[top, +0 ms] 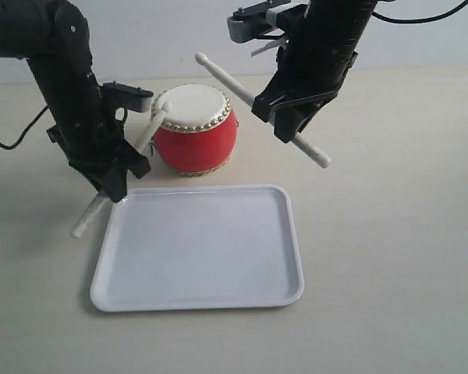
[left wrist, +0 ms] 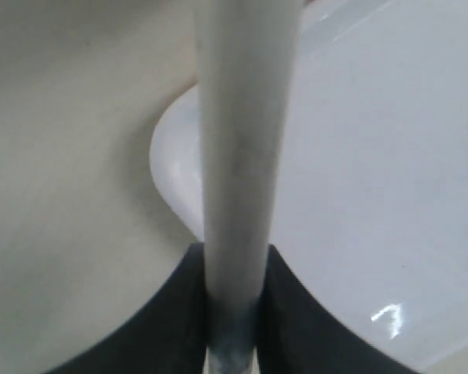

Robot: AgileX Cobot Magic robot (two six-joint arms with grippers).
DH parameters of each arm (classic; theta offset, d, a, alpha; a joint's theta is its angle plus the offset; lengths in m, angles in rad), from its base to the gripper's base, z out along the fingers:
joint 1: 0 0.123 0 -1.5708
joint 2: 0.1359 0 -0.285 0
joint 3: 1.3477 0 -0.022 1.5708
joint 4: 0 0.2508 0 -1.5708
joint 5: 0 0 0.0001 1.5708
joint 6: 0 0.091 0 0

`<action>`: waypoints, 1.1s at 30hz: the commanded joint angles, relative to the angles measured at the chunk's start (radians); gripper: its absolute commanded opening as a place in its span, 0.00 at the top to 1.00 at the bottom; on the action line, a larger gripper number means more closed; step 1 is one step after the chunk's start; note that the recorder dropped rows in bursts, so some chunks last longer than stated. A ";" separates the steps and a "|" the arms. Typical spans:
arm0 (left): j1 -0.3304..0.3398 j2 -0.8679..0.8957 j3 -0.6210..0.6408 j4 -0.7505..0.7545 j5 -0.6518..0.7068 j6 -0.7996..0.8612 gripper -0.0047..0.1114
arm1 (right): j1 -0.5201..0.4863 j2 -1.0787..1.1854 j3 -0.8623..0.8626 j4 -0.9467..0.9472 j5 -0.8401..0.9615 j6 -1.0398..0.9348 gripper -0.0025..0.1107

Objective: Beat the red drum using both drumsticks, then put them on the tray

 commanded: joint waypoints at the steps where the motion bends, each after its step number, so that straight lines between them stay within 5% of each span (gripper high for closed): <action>1: -0.004 -0.116 -0.024 0.008 0.025 -0.035 0.96 | 0.000 0.002 0.004 0.012 0.009 -0.002 0.98; 12: -0.030 -0.278 -0.024 -0.007 0.049 -0.045 0.96 | 0.000 0.158 -0.037 0.021 0.005 0.074 0.98; 19: -0.052 -0.193 0.040 -0.010 -0.074 -0.022 0.96 | 0.000 -0.076 -0.045 0.002 0.009 0.079 0.98; 26: -0.052 -0.027 0.045 0.010 -0.026 -0.015 0.96 | 0.000 -0.202 -0.042 0.051 0.014 0.066 0.98; 33: -0.050 -0.068 0.007 0.012 0.062 -0.027 0.96 | 0.004 -0.104 -0.042 0.095 0.015 0.031 0.98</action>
